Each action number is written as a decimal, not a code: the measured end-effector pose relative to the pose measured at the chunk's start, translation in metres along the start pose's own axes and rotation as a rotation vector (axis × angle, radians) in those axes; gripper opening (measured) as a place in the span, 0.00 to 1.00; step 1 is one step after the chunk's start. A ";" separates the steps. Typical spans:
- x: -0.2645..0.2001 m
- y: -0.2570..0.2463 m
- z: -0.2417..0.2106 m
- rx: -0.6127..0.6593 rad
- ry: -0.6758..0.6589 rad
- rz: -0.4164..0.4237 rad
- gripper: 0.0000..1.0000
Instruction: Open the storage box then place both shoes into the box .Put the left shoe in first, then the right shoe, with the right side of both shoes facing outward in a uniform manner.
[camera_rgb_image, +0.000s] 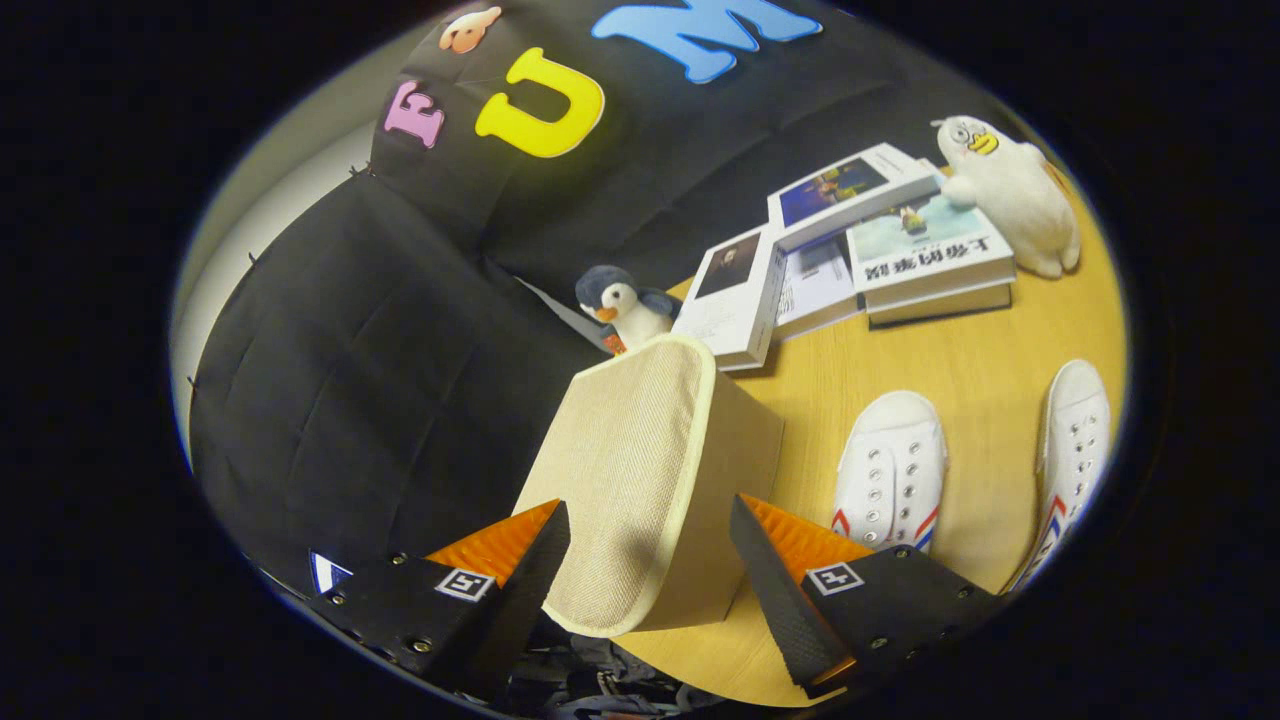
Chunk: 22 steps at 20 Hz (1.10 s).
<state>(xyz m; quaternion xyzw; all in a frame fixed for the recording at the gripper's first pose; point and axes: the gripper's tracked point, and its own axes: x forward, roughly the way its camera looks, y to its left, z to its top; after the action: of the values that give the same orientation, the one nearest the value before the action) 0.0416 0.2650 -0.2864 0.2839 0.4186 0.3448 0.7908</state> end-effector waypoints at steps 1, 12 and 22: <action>0.006 -0.002 -0.004 0.038 0.021 0.018 0.98; 0.031 0.013 -0.004 0.284 0.090 0.128 0.49; 0.001 0.102 0.041 0.164 0.062 0.276 0.33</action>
<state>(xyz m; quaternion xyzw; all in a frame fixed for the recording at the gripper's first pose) 0.0453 0.3203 -0.1915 0.3915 0.4268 0.4233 0.6967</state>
